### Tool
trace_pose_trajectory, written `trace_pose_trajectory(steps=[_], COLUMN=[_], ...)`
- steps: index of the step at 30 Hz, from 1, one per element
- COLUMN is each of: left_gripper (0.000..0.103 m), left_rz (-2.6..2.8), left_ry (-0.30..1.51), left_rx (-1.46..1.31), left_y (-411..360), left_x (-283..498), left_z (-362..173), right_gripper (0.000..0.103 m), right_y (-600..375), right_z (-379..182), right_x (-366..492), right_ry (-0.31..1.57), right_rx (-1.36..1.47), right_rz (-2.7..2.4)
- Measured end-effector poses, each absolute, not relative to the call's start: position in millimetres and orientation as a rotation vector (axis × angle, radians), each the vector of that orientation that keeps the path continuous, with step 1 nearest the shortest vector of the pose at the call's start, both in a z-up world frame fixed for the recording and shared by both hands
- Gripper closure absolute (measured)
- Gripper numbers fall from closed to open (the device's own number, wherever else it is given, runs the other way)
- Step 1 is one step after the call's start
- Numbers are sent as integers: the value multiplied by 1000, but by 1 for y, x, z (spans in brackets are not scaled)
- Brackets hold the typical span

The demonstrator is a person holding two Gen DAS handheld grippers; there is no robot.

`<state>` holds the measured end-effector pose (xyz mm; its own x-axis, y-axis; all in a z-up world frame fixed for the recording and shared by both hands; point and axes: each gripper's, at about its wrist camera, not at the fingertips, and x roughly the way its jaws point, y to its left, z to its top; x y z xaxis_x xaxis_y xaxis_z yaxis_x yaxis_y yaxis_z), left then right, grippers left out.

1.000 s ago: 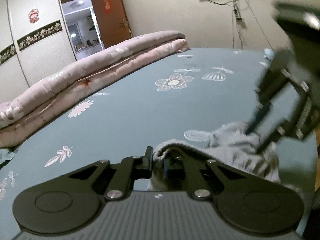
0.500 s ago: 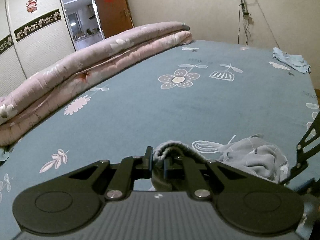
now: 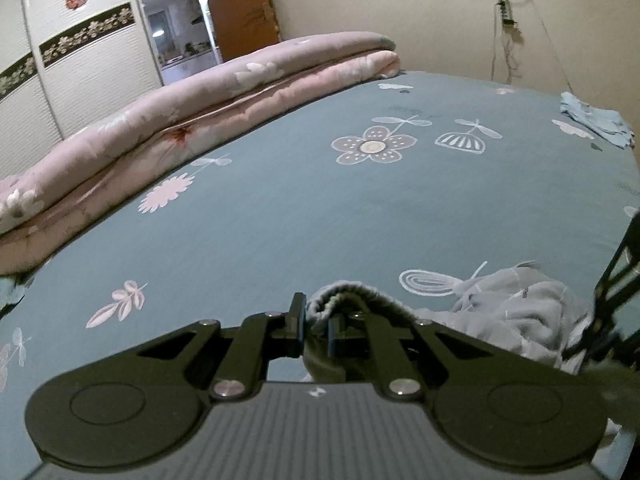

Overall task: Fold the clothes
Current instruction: 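Lift the grey garment with both grippers and shake it open in the air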

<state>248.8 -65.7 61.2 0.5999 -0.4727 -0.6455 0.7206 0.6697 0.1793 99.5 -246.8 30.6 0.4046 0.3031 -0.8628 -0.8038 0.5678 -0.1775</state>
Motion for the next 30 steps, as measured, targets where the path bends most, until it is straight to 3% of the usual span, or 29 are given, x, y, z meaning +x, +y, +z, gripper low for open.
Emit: trace_pose_trajectory(steps=[7,16,24,30], left_gripper=[95,95,95,95], left_rz=[-670,-590,-501,-384], left_ry=[676,780,857,935], left_rx=[334,132,-41,-131], left_y=[-34,8,40,66], left_x=[243,221,190,176], left_z=[64,64,48,33], right_gripper=[99,99,99,99], right_y=[-286,-298,-240,-174], right_z=[81,65,57,46], right_x=[134,205,288,332], right_ry=[832,736,673,728], right_rx=[-448,-512,-502,-467], right_rz=[582,411,495,633])
